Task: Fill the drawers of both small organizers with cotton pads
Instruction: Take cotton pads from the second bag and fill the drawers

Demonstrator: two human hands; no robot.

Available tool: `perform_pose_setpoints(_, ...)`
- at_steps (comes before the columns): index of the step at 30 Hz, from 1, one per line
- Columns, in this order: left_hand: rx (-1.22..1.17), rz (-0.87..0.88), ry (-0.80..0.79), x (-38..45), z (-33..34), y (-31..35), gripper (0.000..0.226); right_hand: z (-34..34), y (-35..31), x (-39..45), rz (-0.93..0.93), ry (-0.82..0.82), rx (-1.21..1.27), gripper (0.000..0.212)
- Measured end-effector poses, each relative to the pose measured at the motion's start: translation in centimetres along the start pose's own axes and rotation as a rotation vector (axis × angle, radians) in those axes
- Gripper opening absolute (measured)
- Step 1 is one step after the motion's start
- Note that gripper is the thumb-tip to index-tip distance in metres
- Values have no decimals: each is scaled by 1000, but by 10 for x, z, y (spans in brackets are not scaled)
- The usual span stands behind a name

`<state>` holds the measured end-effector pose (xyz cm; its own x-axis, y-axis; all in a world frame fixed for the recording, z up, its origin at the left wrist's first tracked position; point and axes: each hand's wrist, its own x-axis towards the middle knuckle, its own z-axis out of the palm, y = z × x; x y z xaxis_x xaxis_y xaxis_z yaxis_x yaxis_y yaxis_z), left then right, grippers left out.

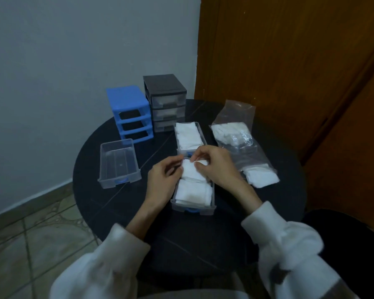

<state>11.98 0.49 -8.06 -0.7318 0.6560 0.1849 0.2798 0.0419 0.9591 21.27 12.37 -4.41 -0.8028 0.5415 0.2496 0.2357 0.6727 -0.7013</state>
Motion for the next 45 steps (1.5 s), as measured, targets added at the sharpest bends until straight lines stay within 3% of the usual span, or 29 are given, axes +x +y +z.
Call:
perform_pose_setpoints(7, 20, 30, 33, -3, 3, 3, 29, -1, -4, -9, -191, 9, -340, 18)
perform_pose_setpoints(21, 134, 48, 45, -4, 4, 4, 32, -3, -11, -25, -171, -202, -414, 31)
perform_pose_setpoints(29, 101, 97, 48, 6, 0, 23, 30, -39, -2, -44, -122, -13, -203, 18)
perform_pose_setpoints(38, 285, 357, -257, 7, 65, 75, 28, -99, 53, -87, 92, 257, -349, 13)
perform_pose_setpoints(42, 422, 335, -428, 7, 91, 75, 38, -103, 70, -98, 283, 330, -335, 6)
perform_pose_setpoints(45, 521, 291, -466, 6, 105, 69, 45, -94, 74, -99, 496, 320, -372, 22)
